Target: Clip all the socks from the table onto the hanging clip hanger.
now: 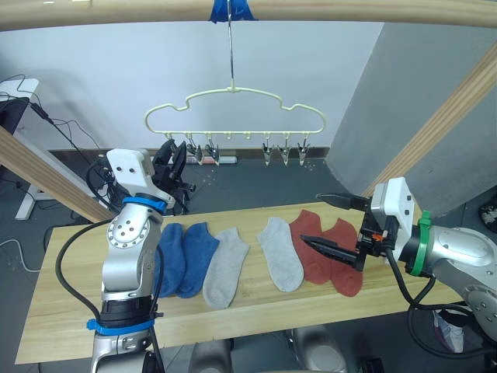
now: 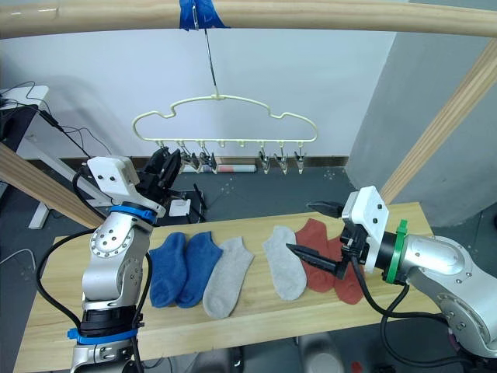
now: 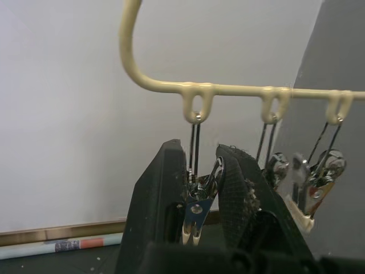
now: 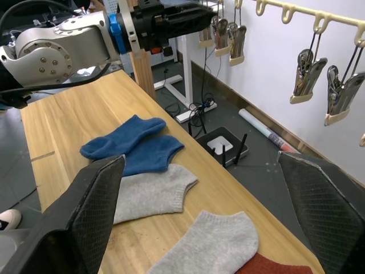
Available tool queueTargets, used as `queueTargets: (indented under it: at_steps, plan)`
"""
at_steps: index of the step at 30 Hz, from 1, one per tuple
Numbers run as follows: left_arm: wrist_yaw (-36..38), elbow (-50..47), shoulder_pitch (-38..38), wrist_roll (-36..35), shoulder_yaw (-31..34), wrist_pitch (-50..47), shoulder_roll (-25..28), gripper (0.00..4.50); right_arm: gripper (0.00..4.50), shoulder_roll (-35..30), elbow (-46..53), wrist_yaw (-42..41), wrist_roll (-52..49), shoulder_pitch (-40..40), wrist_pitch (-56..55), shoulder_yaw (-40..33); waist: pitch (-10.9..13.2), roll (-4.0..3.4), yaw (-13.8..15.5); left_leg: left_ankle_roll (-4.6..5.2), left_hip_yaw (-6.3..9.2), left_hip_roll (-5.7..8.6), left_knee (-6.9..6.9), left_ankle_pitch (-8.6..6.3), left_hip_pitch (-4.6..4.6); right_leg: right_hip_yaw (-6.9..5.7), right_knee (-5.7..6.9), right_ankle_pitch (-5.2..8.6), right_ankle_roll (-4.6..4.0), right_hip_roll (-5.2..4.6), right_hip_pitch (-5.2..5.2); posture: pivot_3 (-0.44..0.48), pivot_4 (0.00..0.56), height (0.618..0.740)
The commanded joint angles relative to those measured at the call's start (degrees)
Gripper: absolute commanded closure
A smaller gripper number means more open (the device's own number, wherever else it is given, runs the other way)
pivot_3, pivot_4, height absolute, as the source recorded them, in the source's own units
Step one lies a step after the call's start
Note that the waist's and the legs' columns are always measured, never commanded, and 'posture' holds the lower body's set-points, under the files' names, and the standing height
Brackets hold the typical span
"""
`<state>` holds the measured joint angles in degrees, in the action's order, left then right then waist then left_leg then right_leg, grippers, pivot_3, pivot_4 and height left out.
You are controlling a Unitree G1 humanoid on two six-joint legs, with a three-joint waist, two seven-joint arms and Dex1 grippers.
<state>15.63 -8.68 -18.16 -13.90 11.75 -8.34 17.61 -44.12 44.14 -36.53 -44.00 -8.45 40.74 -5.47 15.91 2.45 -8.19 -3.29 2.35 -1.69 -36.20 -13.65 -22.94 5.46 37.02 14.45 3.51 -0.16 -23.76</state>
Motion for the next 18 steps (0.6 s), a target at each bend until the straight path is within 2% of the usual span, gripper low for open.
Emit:
queueTargets:
  at_steps: [1, 3, 7, 18]
  plan:
    - [0.39, -2.87, 0.98, -0.12, 0.7, 1.59, 0.69, 3.81, 0.0, 0.09, 1.65, 0.49, -0.5, 0.03, -0.27, -0.61, 0.0, 0.0, 0.0, 0.0, 0.0, 0.0, 0.0, 0.0, 0.0, 0.0, 0.0, 0.0, 0.0, 0.0, 0.0, -0.246, 0.295, 0.74]
    - [0.08, -2.94, 1.25, 0.02, 0.98, 1.56, 0.82, 3.08, 0.0, 0.03, 1.8, 0.67, -0.67, 0.09, -0.18, -0.62, 0.01, 0.0, 0.01, 0.0, 0.0, 0.0, 0.01, 0.0, 0.0, 0.0, 0.0, 0.0, 0.0, 0.0, -0.01, -0.245, 0.295, 0.74]
    - [-0.55, -3.03, 1.21, 0.74, 0.74, 1.34, 1.07, 2.08, 0.0, -0.03, 1.78, 0.7, -0.75, 0.09, -0.11, -0.59, 0.03, 0.01, 0.06, 0.0, 0.0, 0.0, 0.01, 0.0, -0.01, 0.0, 0.0, 0.0, 0.0, 0.0, -0.01, -0.244, 0.298, 0.74]
    - [-0.28, -8.8, 3.55, -1.4, 1.75, -5.97, 3.31, 2.08, 0.0, -0.25, 1.59, 0.16, -0.23, 1.47, -0.75, -1.05, 0.23, -0.03, 0.04, 0.0, 0.0, -0.01, 0.02, 0.0, -0.02, 0.01, -0.01, 0.0, 0.0, 0.0, -0.04, -0.239, 0.302, 0.74]
